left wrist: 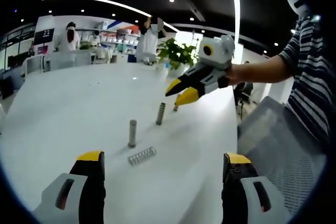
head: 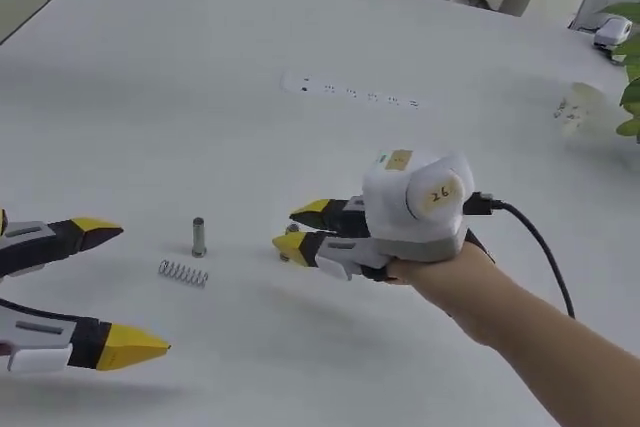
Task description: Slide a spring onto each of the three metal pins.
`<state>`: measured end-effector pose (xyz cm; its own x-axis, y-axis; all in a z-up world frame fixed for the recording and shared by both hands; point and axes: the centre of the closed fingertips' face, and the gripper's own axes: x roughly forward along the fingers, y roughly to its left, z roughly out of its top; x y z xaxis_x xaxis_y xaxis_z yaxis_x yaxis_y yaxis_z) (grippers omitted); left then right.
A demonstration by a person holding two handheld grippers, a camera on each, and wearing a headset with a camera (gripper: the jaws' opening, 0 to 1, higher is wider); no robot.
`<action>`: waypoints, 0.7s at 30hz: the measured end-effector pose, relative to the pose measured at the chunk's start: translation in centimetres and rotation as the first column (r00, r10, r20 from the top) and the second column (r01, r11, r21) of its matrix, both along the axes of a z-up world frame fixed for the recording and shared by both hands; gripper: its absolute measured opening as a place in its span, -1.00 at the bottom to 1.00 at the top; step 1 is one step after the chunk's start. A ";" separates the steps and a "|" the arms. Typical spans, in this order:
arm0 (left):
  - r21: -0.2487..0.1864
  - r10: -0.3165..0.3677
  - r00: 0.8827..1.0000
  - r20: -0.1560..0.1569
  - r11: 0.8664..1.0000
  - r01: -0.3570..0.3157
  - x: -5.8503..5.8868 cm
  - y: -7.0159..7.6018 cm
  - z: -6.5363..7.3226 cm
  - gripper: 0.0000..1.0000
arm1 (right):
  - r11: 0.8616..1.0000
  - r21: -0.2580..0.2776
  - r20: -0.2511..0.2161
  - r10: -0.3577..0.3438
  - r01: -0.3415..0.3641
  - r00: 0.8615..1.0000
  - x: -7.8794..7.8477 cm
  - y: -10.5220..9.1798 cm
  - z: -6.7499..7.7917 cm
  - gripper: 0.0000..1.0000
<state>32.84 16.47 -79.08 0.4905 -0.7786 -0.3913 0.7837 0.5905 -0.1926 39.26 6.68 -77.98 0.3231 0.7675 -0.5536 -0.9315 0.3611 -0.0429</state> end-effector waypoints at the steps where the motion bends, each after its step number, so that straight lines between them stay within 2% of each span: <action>1: 0.002 0.000 1.000 0.000 1.000 0.000 0.0 0.0 0.0 0.80 | 1.000 0.010 -0.013 -0.006 0.006 1.000 -0.1 0.0 0.0 -0.63; 4: 0.000 0.004 1.000 0.001 1.000 -0.004 0.0 0.1 0.1 0.80 | 1.000 0.000 -0.008 -0.002 0.002 1.000 -0.3 -0.2 -0.2 -0.63; 21: 0.006 0.005 1.000 -0.001 1.000 -0.005 -0.3 0.1 0.0 0.78 | 1.000 -0.016 -0.071 0.000 -0.001 0.997 -2.3 -0.3 -2.5 -0.66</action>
